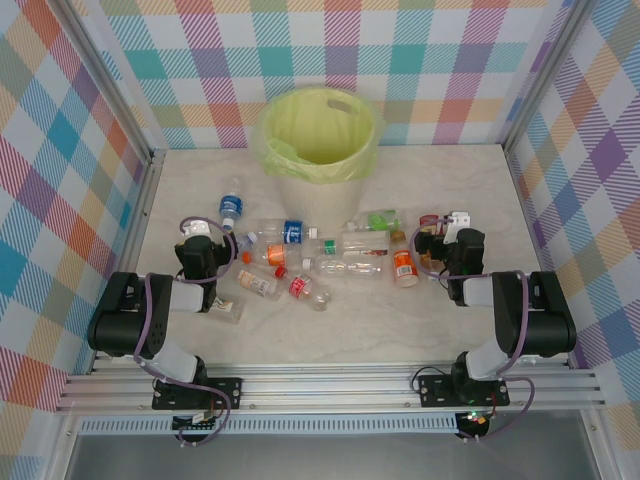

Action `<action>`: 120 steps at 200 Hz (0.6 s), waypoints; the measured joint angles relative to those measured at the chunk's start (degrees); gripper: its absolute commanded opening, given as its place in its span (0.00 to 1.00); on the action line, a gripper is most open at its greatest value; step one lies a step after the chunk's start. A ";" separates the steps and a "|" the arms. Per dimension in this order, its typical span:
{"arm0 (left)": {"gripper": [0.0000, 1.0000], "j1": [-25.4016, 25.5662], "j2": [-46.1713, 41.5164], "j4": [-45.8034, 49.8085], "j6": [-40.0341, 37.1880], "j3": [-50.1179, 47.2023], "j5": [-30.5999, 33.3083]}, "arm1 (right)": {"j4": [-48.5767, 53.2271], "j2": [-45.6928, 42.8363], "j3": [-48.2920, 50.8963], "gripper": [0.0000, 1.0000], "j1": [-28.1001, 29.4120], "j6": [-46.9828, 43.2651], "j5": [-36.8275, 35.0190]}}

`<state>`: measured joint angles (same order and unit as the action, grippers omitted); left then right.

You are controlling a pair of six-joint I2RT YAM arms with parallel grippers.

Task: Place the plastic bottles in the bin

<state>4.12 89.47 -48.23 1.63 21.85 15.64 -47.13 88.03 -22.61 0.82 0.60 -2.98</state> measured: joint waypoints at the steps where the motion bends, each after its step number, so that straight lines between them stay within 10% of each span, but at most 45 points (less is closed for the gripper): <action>1: 1.00 0.00 0.00 0.00 0.00 0.00 -0.02 | 0.00 0.02 0.00 1.00 0.00 0.00 0.00; 120: 1.00 0.31 -23.71 31.12 11.96 10.78 3.08 | 33.44 -20.04 -12.26 1.00 0.00 6.51 -2.93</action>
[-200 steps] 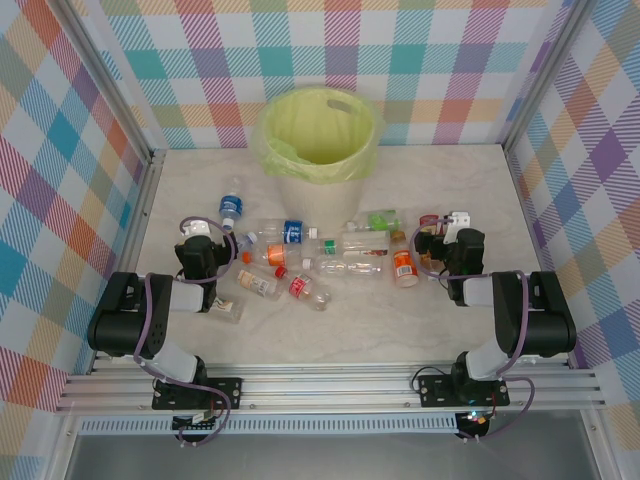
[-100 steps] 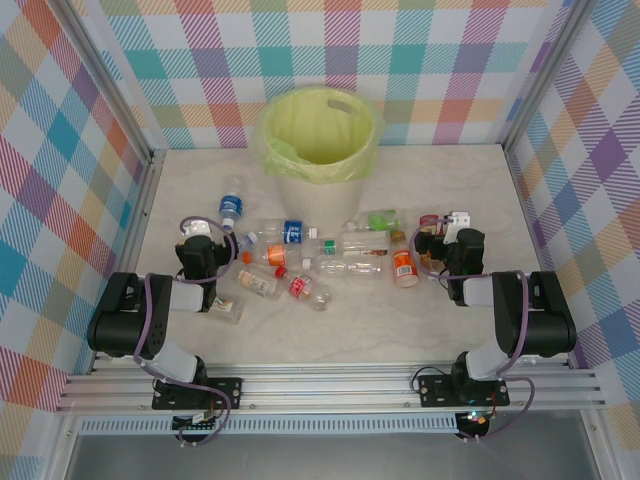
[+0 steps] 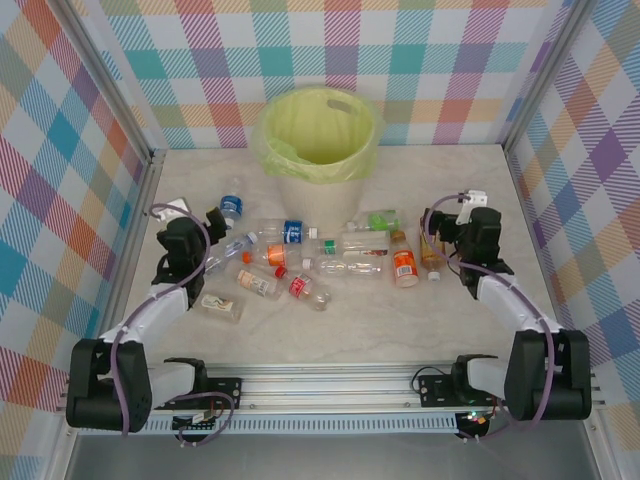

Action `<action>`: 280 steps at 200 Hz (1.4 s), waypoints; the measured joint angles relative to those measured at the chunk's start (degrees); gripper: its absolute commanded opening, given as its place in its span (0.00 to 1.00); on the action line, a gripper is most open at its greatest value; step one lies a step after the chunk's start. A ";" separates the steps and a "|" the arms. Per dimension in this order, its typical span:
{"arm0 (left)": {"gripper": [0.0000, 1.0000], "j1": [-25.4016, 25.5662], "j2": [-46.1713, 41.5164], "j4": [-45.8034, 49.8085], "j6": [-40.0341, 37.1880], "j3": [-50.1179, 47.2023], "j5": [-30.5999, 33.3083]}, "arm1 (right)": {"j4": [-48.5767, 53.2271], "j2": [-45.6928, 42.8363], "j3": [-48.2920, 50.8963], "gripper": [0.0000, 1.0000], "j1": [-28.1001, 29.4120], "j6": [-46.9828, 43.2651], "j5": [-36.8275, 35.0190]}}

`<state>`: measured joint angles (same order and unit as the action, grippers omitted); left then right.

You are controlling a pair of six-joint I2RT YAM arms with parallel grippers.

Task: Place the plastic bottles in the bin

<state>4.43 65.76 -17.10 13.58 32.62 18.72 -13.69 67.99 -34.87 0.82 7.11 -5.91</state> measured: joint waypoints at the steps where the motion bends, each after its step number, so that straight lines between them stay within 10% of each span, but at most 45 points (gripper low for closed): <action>1: 1.00 0.00 -0.13 0.68 0.50 0.28 0.00 | 0.76 -0.02 -0.28 1.00 0.00 0.28 -0.37; 94: 1.00 0.00 -6.01 20.92 15.82 3.67 -4.85 | 33.09 20.39 -18.62 0.97 -12.35 5.31 -1.46; 164: 1.00 -0.37 -7.30 30.38 17.11 8.13 -5.86 | 38.82 35.32 -27.61 0.60 -12.37 0.96 -0.52; 280: 1.00 -2.12 -5.64 36.96 20.39 10.21 -13.14 | 35.58 13.27 -26.51 0.47 -7.82 4.15 12.35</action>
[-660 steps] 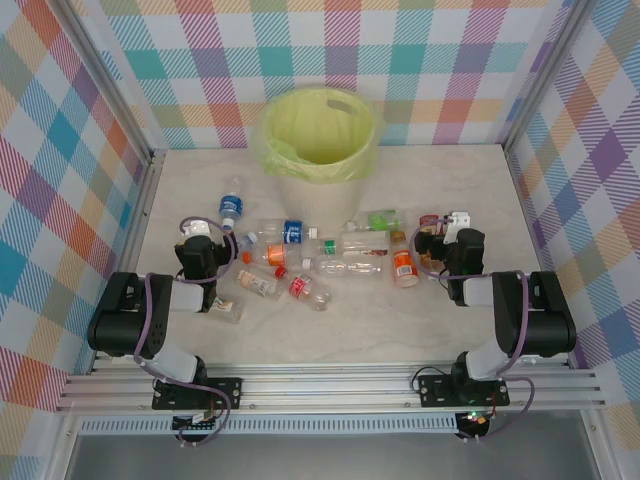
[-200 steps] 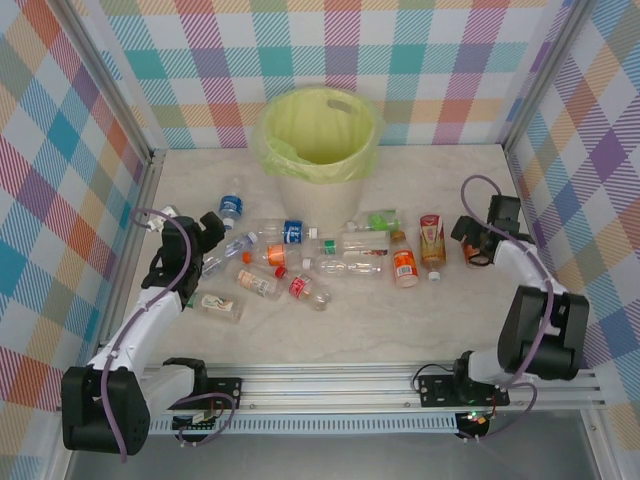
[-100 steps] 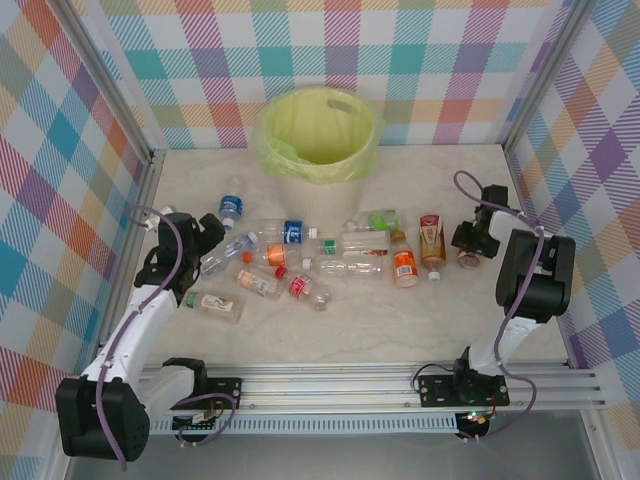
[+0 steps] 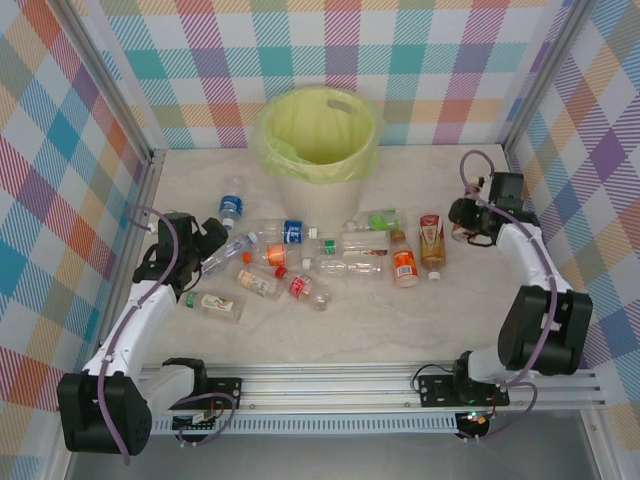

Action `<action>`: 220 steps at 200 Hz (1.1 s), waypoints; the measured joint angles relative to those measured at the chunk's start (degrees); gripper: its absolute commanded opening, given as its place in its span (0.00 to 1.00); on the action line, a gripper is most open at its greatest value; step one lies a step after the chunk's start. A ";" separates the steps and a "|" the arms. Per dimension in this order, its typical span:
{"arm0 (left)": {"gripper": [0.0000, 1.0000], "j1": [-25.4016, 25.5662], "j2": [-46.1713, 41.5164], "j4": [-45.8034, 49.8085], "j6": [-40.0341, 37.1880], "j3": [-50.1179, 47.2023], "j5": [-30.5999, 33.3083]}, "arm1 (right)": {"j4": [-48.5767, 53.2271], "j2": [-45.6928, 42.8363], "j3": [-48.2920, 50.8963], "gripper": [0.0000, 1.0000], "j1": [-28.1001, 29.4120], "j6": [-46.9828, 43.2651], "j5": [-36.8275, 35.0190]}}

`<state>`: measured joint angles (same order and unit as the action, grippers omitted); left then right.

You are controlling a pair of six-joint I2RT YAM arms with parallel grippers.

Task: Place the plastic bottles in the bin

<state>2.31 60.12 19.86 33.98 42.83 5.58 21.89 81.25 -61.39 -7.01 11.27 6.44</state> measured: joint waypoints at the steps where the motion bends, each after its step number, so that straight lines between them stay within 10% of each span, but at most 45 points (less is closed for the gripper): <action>1: 1.00 0.00 0.04 0.02 0.02 0.04 0.00 | -0.02 -0.20 -0.24 0.47 0.28 0.17 0.48; 102: 1.00 -1.36 1.36 13.77 1.25 6.75 -0.42 | -3.63 12.90 -34.71 0.50 23.32 2.93 16.79; 220: 1.00 -1.77 2.82 25.86 5.84 8.90 3.78 | 8.02 43.95 -75.97 0.62 32.50 1.20 7.26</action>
<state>0.54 62.94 45.71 39.81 51.72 9.37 29.91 125.21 -137.36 25.50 12.47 13.69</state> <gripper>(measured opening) 0.997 0.612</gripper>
